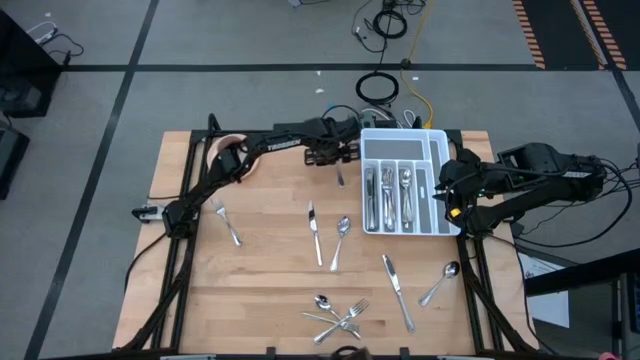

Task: Sort silverware
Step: Put the silver spoon into the white cutlery tray

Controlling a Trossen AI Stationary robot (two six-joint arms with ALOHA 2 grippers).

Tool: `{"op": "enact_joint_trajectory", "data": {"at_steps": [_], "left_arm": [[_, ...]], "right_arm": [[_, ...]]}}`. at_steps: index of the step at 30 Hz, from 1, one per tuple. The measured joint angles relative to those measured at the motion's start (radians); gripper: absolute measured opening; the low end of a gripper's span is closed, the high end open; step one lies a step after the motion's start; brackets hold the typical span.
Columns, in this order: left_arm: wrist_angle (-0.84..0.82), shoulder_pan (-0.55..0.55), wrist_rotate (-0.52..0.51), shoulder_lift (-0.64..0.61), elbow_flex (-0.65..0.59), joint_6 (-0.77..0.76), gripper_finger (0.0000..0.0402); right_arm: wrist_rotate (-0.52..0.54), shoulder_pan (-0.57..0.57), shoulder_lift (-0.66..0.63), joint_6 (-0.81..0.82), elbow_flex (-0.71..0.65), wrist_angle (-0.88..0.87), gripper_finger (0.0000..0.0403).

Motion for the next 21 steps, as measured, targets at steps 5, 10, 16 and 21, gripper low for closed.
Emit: {"op": "enact_joint_trajectory", "data": {"at_steps": [5,10,16,21], "left_arm": [[-0.008,0.029,0.015,0.0,0.003,0.055,0.0221],[0.004,0.057,0.033,0.0,0.006,0.062,0.023],[0.045,0.074,0.05,0.0,0.006,0.061,0.0231],[0.046,0.101,0.076,0.0,0.006,0.069,0.0231]], "right_arm": [[0.003,0.0,0.0,-0.028,0.0,0.0,0.01],[0.003,0.0,0.0,-0.049,0.0,0.0,0.01],[0.003,0.0,-0.001,-0.056,0.0,0.0,0.01],[0.003,0.0,-0.002,-0.057,0.0,0.0,0.01]]}}
